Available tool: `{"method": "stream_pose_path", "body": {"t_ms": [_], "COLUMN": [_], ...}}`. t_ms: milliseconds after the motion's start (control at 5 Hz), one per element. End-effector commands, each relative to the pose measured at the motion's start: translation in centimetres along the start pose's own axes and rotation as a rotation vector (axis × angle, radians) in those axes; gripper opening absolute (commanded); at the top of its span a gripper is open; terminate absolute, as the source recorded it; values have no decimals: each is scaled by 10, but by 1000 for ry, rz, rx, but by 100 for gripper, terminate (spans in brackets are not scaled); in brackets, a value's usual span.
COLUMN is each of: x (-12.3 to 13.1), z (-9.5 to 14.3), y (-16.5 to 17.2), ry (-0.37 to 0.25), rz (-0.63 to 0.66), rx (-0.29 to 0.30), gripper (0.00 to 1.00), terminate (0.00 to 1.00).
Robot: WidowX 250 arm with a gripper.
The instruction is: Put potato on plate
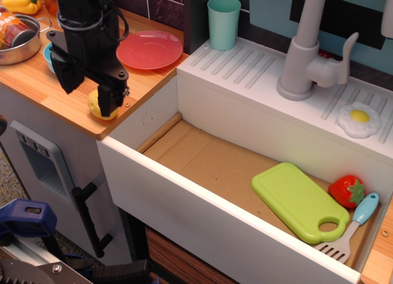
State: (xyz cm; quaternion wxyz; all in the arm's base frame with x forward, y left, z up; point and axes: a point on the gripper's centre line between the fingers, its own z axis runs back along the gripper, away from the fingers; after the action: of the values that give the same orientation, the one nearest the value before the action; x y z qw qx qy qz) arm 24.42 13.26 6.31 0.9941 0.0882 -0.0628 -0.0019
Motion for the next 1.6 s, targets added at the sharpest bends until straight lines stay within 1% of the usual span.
{"method": "stream_pose_path", "body": {"t_ms": [0, 200, 400, 600, 800, 1000, 1200, 1400], "x": [18, 21, 22, 23, 27, 26, 30, 46], "z": [-6, -17, -32, -40, -51, -54, -47, -26], "y": [17, 16, 19, 23, 23, 22, 23, 33], "ry": [-50, -60, -62, -68, -53, -64, -75, -78], "rz": [-19, -13, -12, -15, -14, -6, -32, -137], "rx": [-4, -20, -50, -67, -96, -75, -44, 48], "gripper": [100, 100, 100, 100, 100, 100, 0, 0], "terminate": [0, 0, 0, 0, 0, 0, 0, 0]}}
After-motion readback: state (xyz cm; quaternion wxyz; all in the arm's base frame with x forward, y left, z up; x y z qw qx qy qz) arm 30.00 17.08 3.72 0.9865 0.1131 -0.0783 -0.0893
